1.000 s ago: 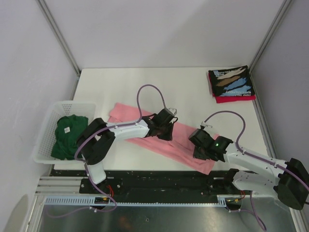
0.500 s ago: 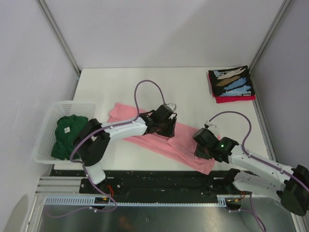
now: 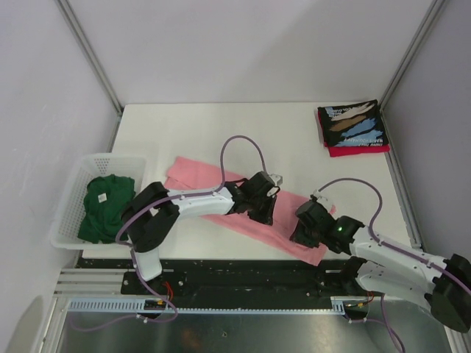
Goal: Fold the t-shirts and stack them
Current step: Rotate the tshirt 90 degrees
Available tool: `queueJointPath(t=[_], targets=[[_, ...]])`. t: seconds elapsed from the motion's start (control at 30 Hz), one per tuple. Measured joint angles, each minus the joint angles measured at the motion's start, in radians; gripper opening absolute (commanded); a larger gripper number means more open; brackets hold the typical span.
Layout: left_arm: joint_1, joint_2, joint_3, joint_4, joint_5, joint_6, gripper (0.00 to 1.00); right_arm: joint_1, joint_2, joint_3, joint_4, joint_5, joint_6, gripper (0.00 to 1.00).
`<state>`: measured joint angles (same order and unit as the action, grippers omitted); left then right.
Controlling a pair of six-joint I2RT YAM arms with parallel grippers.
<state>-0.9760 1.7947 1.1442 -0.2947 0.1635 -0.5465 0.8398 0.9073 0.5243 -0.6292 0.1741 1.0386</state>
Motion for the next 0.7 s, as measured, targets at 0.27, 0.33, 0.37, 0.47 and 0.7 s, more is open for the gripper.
queueJointPath(t=[0.27, 0.33, 0.37, 0.47, 0.7], targets=[[0.001, 0.045, -0.037, 0.001, -0.002, -0.013, 0.18, 0.007, 0.006, -0.152, 0.127, -0.086, 0.069, 0.25], [0.001, 0.046, -0.037, 0.002, -0.002, -0.013, 0.2, 0.003, -0.014, -0.159, 0.122, -0.09, 0.076, 0.28], [0.001, 0.046, -0.037, 0.003, -0.002, -0.013, 0.21, -0.004, -0.033, -0.159, 0.111, -0.091, 0.078, 0.3], [0.002, 0.043, -0.037, 0.004, -0.002, -0.011, 0.26, -0.032, -0.109, -0.151, 0.056, -0.086, 0.084, 0.35], [0.015, -0.024, -0.011, -0.007, -0.001, -0.003, 0.33, -0.088, -0.278, -0.116, -0.146, -0.061, 0.16, 0.43]])
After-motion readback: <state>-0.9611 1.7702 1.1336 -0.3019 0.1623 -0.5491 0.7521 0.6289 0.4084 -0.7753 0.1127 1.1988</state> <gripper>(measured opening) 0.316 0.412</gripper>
